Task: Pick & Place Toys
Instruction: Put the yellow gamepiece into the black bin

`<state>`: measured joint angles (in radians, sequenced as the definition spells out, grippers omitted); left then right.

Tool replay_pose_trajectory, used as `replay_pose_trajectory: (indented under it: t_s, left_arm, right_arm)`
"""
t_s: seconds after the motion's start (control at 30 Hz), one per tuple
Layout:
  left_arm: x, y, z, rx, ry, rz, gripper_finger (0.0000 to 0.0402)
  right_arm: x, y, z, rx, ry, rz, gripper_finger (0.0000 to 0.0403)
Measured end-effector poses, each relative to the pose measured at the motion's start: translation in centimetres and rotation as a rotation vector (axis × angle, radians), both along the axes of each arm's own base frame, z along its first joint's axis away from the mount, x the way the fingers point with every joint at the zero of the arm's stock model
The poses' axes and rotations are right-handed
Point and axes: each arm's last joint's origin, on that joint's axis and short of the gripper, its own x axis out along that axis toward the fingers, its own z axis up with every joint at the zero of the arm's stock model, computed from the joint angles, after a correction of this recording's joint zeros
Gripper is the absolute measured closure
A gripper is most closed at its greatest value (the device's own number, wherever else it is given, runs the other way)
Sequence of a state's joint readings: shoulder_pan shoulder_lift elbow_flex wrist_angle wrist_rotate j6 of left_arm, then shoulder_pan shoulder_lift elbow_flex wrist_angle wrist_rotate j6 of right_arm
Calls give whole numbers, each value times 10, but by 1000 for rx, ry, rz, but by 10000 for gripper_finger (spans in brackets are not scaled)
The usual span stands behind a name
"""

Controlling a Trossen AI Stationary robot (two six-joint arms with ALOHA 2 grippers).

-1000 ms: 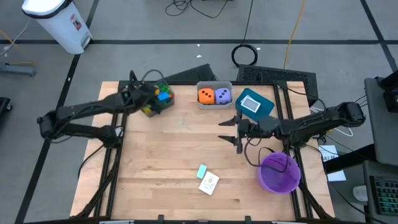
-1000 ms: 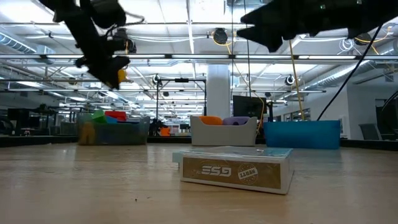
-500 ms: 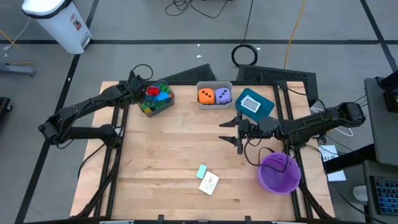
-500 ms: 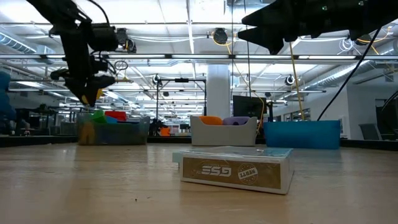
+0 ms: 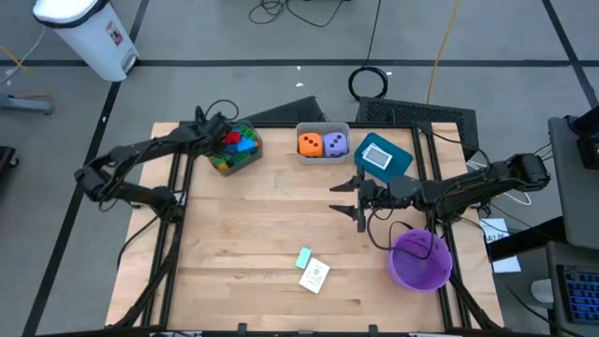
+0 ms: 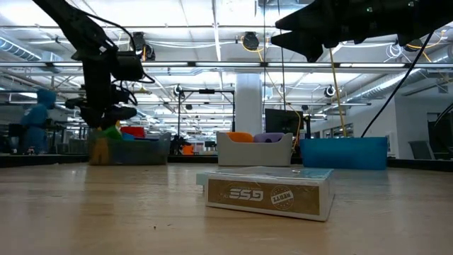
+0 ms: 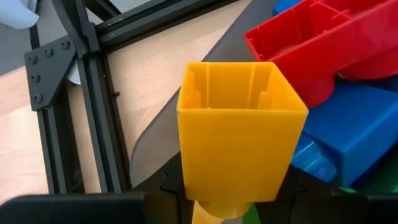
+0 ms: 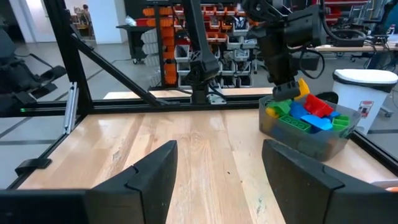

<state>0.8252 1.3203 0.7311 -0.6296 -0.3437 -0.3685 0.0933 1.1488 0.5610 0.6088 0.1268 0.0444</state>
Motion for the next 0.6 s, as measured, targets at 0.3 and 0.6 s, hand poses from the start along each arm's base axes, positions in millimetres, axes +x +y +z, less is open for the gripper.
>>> replay_pose_trajectory:
  t_s: [0.3, 0.6]
  left_arm:
    - [-1, 2, 4, 10, -40, -19, 222]
    - [-6, -4, 26, 62, -114, -64, 166]
  right_arm:
    - [0, 0, -2, -5, 21, 0, 179]
    - [0, 0, -2, -6, 23, -1, 181]
